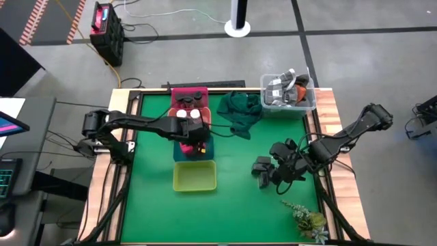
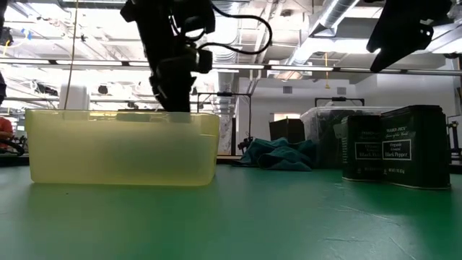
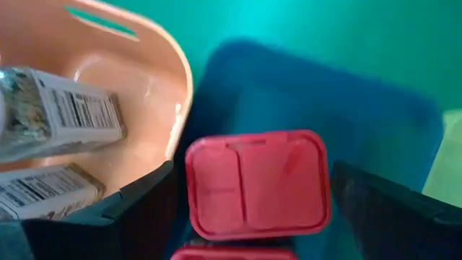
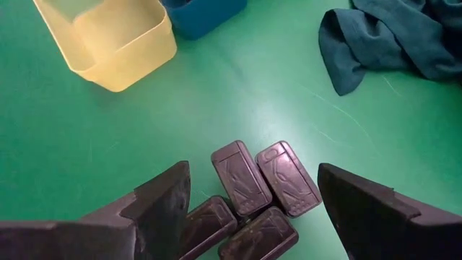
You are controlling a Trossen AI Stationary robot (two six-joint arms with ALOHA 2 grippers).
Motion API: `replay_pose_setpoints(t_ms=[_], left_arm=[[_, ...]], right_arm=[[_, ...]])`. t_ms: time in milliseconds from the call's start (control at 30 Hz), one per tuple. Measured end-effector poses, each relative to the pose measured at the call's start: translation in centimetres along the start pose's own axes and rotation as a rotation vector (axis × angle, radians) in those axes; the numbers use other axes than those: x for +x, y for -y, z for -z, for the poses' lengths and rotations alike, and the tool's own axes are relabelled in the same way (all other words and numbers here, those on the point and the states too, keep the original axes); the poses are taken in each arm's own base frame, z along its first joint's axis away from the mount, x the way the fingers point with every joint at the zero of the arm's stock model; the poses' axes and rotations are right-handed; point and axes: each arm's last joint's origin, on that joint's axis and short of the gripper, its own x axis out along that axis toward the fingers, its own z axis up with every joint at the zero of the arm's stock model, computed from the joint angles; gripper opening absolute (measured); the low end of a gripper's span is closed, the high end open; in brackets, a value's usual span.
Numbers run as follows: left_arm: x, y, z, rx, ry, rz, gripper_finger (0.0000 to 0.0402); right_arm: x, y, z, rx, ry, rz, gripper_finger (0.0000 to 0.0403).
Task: Sort spices by type
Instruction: Adjust the red spice cans on the blue bin
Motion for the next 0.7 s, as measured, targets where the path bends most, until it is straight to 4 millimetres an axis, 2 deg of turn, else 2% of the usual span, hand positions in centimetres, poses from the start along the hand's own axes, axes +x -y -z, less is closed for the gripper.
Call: replay_pose_setpoints(t_ms=[267, 567, 700], left_arm=[[-1.0, -0.4, 1.0, 0.135, -0.14, -0.02, 0.0343], [-3.7, -0.3, -1.8, 0.215, -0.019, 0.007, 0.0343], [-3.8, -0.4, -1.9, 0.235, -0.022, -0.002, 0.0343]], right_arm=[[0.0, 0.0, 0.0, -0.002, 0.0, 0.003, 0.0327], [0.0, 0.0, 0.0, -0.001, 0.0, 0.003, 0.0327], [0.0, 0.0, 0.0, -0.001, 0.001, 0.003, 0.0327]])
